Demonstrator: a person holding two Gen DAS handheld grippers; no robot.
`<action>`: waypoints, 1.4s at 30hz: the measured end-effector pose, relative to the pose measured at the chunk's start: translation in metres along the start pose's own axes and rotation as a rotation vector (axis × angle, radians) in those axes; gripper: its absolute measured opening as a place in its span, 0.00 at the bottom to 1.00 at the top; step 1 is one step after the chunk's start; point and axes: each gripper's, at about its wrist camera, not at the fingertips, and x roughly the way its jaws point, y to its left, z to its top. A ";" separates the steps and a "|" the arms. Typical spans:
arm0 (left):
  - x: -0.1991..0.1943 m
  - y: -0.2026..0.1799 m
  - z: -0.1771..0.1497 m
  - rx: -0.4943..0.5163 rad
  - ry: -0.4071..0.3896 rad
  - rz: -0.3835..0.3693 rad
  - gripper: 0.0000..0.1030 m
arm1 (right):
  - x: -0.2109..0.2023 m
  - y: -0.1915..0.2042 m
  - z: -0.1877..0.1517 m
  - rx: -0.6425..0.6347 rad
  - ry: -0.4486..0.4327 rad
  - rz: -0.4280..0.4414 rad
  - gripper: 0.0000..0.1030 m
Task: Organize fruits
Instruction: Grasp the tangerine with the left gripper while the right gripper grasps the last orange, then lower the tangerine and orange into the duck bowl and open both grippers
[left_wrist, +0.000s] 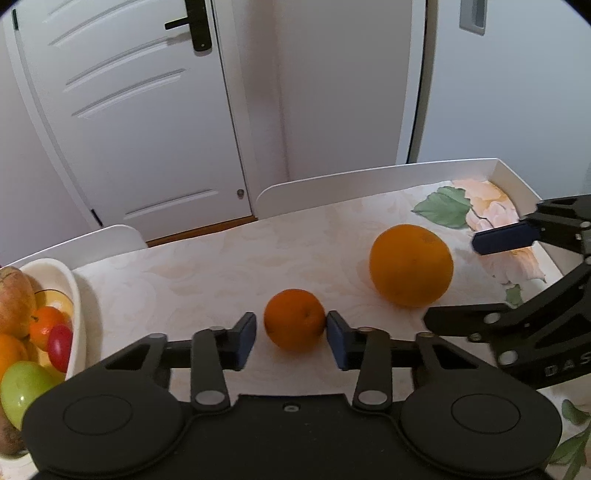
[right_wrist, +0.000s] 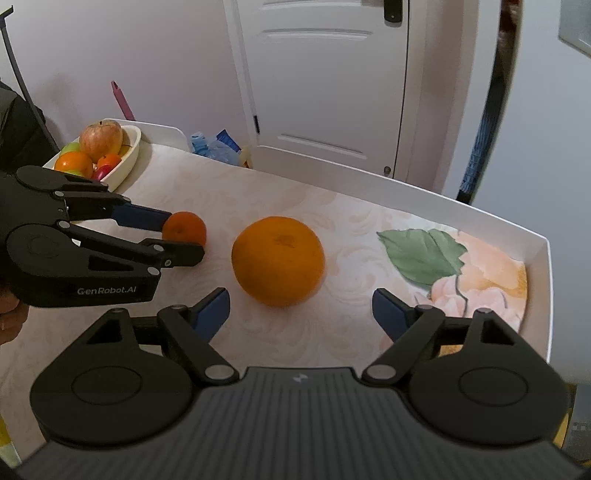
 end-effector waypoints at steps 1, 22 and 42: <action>0.000 0.000 0.000 0.003 0.000 0.001 0.40 | 0.001 0.001 0.001 -0.002 -0.002 0.004 0.96; -0.019 0.016 -0.020 -0.041 0.000 0.038 0.39 | 0.017 0.012 0.016 -0.008 -0.020 0.000 0.72; -0.114 0.066 -0.026 -0.202 -0.115 0.131 0.39 | -0.030 0.069 0.055 -0.049 -0.089 0.047 0.72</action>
